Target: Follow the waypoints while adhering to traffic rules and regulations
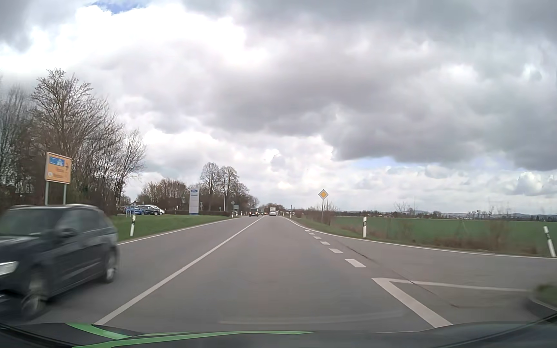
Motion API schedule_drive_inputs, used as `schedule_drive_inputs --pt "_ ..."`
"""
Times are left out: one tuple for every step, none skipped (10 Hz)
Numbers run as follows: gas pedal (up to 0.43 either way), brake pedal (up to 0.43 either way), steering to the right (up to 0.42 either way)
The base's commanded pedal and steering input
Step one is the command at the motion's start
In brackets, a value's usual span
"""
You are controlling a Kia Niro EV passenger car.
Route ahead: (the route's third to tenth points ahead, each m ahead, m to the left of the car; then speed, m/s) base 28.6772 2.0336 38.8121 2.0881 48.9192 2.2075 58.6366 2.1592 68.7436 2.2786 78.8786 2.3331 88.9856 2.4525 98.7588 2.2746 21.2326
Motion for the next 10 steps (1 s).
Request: schedule_drive_inputs --pt "0.209 0.0 0.0" --pt "0.209 0.0 0.0" --pt "0.209 0.0 0.0" --pt "0.209 0.0 0.0" --pt "0.209 0.0 0.0" --pt "0.209 0.0 0.0" --pt "0.209 0.0 0.0" --pt "0.209 0.0 0.0" --pt "0.209 0.0 0.0" --pt "0.209 0.0 0.0"
